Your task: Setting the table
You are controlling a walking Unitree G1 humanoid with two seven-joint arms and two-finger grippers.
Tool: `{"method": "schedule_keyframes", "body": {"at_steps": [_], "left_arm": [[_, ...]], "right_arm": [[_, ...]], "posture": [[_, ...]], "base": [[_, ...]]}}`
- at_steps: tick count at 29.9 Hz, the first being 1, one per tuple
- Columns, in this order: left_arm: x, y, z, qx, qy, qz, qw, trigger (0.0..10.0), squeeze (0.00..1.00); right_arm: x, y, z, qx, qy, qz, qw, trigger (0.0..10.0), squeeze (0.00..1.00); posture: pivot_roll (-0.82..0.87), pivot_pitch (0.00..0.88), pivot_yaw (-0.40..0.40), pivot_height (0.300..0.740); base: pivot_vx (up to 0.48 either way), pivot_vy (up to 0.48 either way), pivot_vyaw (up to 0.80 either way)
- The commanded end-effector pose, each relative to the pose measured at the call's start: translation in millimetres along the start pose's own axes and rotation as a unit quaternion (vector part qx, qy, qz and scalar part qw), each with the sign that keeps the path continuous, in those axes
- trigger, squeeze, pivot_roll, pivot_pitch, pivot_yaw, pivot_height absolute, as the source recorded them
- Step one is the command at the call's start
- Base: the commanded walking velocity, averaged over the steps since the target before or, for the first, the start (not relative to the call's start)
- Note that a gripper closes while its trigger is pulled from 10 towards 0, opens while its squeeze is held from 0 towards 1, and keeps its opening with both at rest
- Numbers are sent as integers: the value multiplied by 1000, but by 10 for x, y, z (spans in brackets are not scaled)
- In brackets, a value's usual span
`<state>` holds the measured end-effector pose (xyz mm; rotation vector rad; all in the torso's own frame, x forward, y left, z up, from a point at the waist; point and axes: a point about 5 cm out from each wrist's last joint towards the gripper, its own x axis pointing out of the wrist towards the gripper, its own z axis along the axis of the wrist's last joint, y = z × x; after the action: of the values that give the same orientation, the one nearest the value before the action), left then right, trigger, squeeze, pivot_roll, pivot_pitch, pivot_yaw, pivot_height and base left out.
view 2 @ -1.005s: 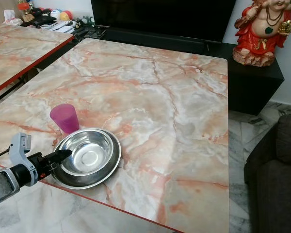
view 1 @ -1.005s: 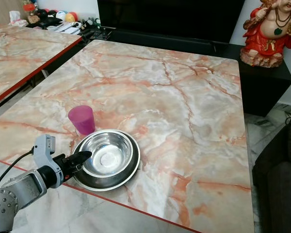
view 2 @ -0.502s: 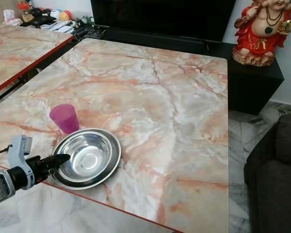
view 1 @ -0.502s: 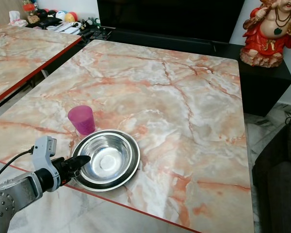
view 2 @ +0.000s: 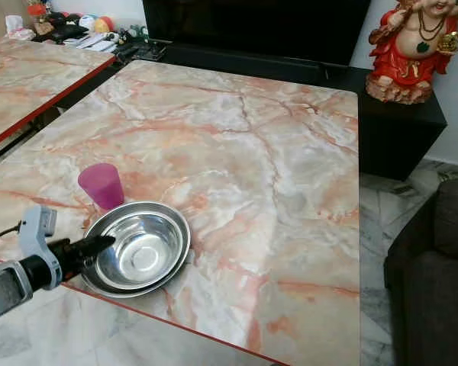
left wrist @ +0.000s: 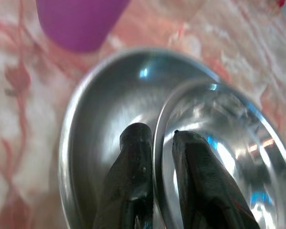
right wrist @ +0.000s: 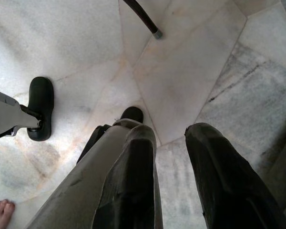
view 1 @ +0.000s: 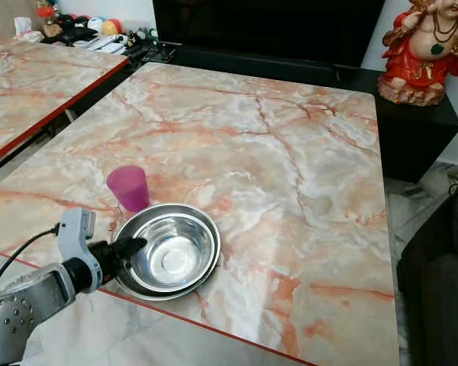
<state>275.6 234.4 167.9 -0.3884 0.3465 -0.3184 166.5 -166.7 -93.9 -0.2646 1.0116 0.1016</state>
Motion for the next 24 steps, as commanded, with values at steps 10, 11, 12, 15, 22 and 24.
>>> {"method": "schedule_keyframes", "body": {"at_steps": [10,11,12,15,22,24], "left_arm": [[-26,12,62,-6,-33,-2,999,10000,0],[-55,-4,117,-1,-55,-14,998,10000,0],[-97,-23,175,4,-76,-24,997,10000,0],[-201,-41,261,20,-98,-29,995,10000,0],[-383,-20,329,36,-114,-42,992,10000,0],[-425,-33,369,43,-126,-50,990,10000,0]], "right_arm": [[-9,23,-59,2,12,4,1000,10000,0],[-9,22,-59,2,12,4,1000,10000,0],[-9,21,-60,2,12,4,1000,10000,0],[-8,17,-60,2,12,4,1000,10000,0],[-7,12,-55,-1,11,6,1000,10000,0],[-7,11,-52,-2,11,6,1000,10000,0]], "posture": [[77,153,24,740],[77,153,24,740],[80,153,24,740],[85,154,22,740],[95,153,19,740],[98,153,18,740]], "base": [[0,0,0],[0,0,0],[0,0,0],[0,0,0],[0,0,0],[0,0,0]]}}
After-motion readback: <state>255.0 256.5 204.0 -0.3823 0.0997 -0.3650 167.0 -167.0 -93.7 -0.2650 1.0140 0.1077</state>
